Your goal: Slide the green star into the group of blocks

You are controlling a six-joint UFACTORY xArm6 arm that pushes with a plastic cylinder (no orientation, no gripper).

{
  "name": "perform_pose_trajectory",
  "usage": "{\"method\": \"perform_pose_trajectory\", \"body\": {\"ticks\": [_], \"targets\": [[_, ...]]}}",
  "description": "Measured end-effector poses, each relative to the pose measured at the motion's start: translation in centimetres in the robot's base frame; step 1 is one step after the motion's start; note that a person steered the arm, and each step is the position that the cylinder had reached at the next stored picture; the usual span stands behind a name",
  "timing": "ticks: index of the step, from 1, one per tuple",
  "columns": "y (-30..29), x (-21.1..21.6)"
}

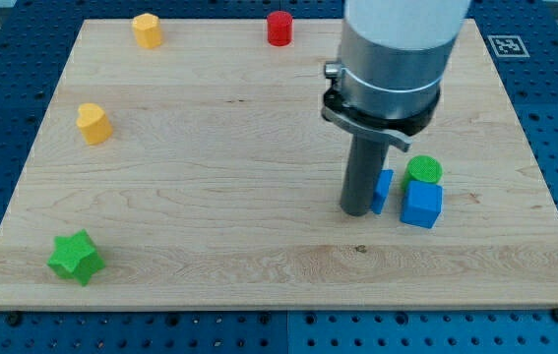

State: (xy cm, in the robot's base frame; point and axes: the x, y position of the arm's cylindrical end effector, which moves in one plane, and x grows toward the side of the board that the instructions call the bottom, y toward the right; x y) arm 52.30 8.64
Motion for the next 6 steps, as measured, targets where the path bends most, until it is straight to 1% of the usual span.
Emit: {"method": "perform_pose_trajectory", "body": {"ticks": [1,2,6], "targets": [[3.2,0.0],[-0.7,0.0],[-29.1,-1.6]]}}
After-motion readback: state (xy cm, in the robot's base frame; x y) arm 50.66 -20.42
